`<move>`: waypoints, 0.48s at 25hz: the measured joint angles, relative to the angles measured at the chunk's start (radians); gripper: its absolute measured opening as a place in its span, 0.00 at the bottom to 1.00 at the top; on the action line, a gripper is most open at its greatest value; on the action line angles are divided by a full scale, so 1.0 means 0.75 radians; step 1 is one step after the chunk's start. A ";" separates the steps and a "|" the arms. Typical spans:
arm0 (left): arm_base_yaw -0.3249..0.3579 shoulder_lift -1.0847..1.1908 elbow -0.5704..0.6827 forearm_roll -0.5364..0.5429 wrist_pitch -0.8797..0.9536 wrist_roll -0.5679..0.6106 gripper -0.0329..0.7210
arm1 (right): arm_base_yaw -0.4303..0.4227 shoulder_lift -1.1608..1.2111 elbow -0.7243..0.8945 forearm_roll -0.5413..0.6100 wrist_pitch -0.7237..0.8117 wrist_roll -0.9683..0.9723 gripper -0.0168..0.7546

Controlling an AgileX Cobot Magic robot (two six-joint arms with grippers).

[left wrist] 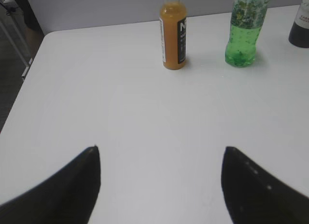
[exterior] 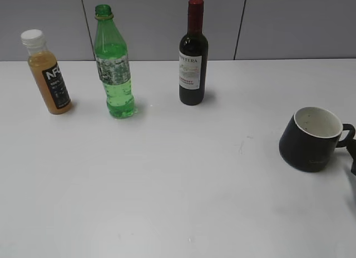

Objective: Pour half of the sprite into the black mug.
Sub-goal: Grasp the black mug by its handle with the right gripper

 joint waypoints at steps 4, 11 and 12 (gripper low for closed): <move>0.000 0.000 0.000 0.000 0.000 0.000 0.83 | -0.063 0.001 -0.038 -0.104 0.000 0.040 0.75; 0.000 0.000 0.000 0.000 0.000 0.000 0.83 | -0.066 0.094 -0.072 -0.153 -0.004 0.055 0.75; 0.000 0.000 0.000 0.000 0.000 0.000 0.83 | -0.066 0.104 -0.072 -0.156 -0.004 0.055 0.75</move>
